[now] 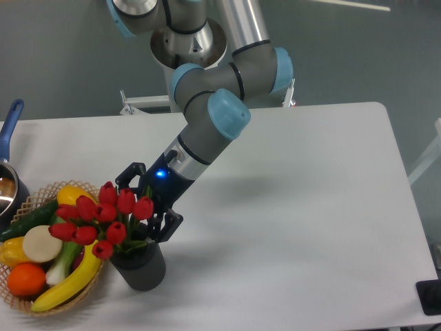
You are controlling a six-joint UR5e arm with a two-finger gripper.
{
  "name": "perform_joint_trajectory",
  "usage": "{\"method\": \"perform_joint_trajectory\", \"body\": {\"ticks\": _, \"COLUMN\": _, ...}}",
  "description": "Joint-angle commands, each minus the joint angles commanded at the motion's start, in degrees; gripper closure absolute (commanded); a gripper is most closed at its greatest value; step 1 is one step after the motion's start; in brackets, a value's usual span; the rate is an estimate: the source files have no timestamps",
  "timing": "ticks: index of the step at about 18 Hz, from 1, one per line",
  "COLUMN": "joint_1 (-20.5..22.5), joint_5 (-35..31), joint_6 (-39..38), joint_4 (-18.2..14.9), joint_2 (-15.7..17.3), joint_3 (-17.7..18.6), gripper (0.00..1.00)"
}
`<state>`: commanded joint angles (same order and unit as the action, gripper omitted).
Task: Pick up the flowers from the vase
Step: 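Close the gripper on the tulip stems just above the vase rim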
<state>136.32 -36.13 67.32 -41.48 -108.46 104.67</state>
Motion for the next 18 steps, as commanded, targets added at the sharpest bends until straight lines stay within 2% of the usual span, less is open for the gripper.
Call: {"method": "perform_joint_trajectory", "body": {"ticks": 18, "joint_1": 1.1, "joint_5": 0.3, "joint_6": -0.9, "joint_4": 0.0, "joint_2": -0.4, "joint_3": -1.0, "gripper": 0.00}}
